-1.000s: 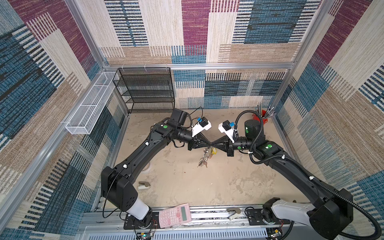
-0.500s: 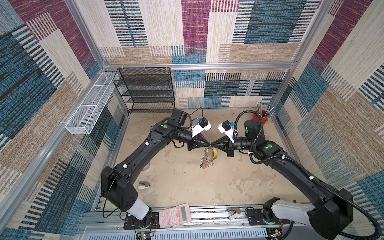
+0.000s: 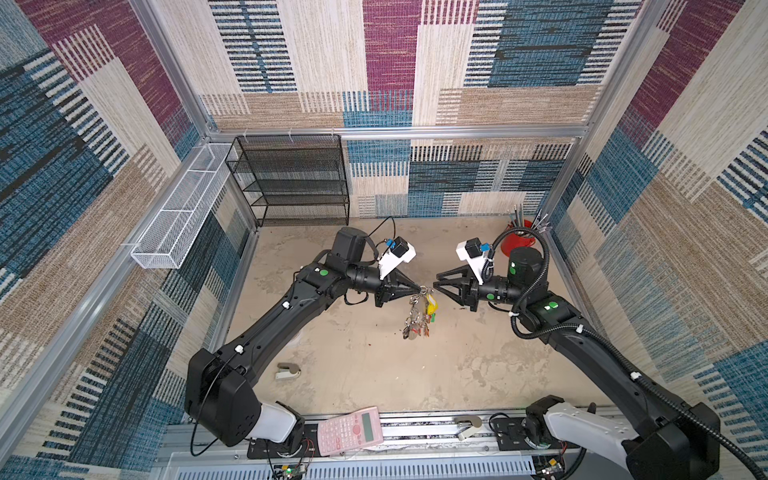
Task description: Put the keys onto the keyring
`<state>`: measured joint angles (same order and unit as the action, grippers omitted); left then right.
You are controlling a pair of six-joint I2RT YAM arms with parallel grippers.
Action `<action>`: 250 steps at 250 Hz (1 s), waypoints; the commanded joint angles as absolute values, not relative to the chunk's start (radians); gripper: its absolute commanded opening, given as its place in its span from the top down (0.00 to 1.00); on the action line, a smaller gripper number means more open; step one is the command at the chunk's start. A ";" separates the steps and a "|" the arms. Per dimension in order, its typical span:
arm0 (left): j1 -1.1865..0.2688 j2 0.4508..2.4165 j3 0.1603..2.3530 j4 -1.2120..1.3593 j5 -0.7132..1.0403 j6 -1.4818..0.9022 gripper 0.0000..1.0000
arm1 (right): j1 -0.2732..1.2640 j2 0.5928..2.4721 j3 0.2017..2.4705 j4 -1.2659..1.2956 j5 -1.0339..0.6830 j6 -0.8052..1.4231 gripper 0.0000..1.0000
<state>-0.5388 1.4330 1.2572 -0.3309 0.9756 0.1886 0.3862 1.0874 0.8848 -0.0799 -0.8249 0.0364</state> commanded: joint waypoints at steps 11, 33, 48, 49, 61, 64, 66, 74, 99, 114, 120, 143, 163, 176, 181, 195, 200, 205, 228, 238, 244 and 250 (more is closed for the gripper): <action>-0.537 1.406 1.201 -0.071 1.029 0.038 1.00 | 0.387 1.077 0.847 0.003 -0.911 0.086 0.63; -0.537 1.393 1.162 0.026 1.044 -0.016 1.00 | 0.387 1.086 0.833 0.035 -0.925 0.097 0.63; -0.535 1.390 1.146 0.078 1.051 -0.050 1.00 | 0.387 1.101 0.840 0.035 -0.924 0.096 0.65; -0.535 1.390 1.144 0.080 1.052 -0.052 1.00 | 0.387 1.103 0.840 0.035 -0.925 0.096 0.65; -0.535 1.390 1.131 0.116 1.055 -0.077 1.00 | 0.387 1.113 0.845 0.043 -0.942 0.096 0.68; -0.535 1.391 1.128 0.127 1.055 -0.084 1.00 | 0.387 1.116 0.845 0.045 -0.946 0.097 0.69; -0.535 1.391 1.124 0.135 1.054 -0.088 1.00 | 0.387 1.117 0.846 0.046 -0.948 0.097 0.69; -0.535 1.391 1.115 0.164 1.054 -0.109 1.00 | 0.387 1.122 0.849 0.051 -0.953 0.099 0.71; -0.535 1.390 1.079 0.274 1.061 -0.176 1.00 | 0.388 1.133 0.849 0.069 -0.956 0.104 0.73; -0.534 1.390 1.064 0.321 1.056 -0.204 1.00 | 0.388 1.140 0.850 0.077 -0.964 0.107 0.79; -0.534 1.391 1.061 0.332 1.055 -0.212 1.00 | 0.388 1.141 0.851 0.080 -0.965 0.109 0.81; -0.534 1.395 1.046 0.387 1.057 -0.245 1.00 | 0.390 1.147 0.851 0.084 -0.964 0.110 0.87; -0.533 1.397 1.028 0.448 1.058 -0.278 1.00 | 0.390 1.153 0.852 0.090 -0.966 0.113 0.94; -0.534 1.399 1.019 0.484 1.060 -0.302 1.00 | 0.393 1.158 0.852 0.094 -0.970 0.117 0.98; -0.534 1.401 1.017 0.496 1.062 -0.311 1.00 | 0.392 1.159 0.853 0.096 -0.970 0.115 0.99; -0.533 1.406 1.011 0.528 1.069 -0.333 1.00 | 0.396 1.161 0.852 0.106 -0.970 0.122 1.00; -0.534 1.408 1.009 0.537 1.069 -0.341 1.00 | 0.396 1.162 0.852 0.110 -0.971 0.124 1.00; -0.533 1.412 1.007 0.543 1.071 -0.345 1.00 | 0.397 1.165 0.852 0.112 -0.973 0.123 1.00; -0.534 1.417 0.994 0.574 1.076 -0.366 1.00 | 0.403 1.171 0.861 0.115 -0.973 0.124 1.00; -0.534 1.420 0.991 0.583 1.077 -0.372 1.00 | 0.405 1.172 0.864 0.115 -0.974 0.123 1.00; -0.534 1.422 0.989 0.587 1.077 -0.374 1.00 | 0.408 1.173 0.865 0.115 -0.973 0.123 1.00; -0.533 1.424 0.989 0.591 1.077 -0.377 1.00 | 0.409 1.173 0.866 0.117 -0.973 0.123 1.00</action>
<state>-0.5327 1.4185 0.9970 0.4740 1.0538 -0.3271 0.4015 1.1702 0.8536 0.0738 -0.9592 0.1074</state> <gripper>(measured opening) 0.049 0.048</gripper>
